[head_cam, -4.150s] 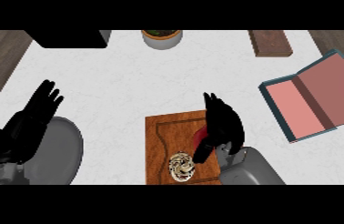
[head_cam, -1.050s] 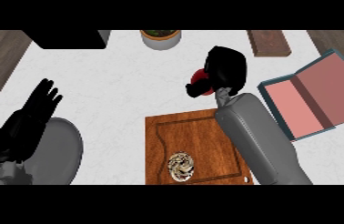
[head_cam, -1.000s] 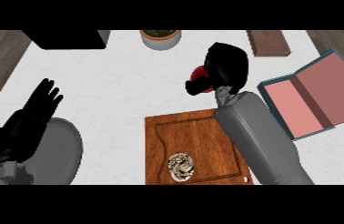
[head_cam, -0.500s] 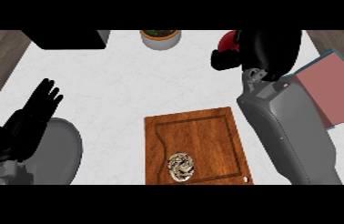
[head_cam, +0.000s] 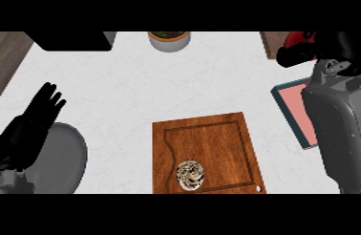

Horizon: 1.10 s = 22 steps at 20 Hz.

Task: Pick the pear from the cutting board and place it in the cardboard box

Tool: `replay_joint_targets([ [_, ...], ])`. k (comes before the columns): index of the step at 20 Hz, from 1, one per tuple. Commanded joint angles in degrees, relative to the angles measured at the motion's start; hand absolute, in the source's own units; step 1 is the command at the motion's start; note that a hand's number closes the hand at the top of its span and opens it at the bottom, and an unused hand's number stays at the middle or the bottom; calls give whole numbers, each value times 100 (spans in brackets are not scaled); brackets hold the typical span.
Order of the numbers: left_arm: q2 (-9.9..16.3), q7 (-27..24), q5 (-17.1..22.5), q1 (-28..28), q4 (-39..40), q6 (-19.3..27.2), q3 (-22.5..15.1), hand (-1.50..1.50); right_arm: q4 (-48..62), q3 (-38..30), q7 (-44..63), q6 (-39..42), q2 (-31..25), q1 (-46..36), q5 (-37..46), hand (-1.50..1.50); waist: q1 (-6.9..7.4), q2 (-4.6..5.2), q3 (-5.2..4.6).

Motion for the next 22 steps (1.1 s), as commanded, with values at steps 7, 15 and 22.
replay_joint_targets([
  [7,-254,154,-321,86,-283,177,-250,0,519,-844,-1422,-749,-764,787,-392,150,25,12,4],
  [15,38,106,35,-159,90,-167,221,0,1733,-1294,-2198,-1614,-669,1001,-757,150,35,24,3],
  [22,50,325,56,-511,139,-73,226,0,2758,-1691,-1725,-1520,-267,1020,-1115,-150,46,34,4],
])
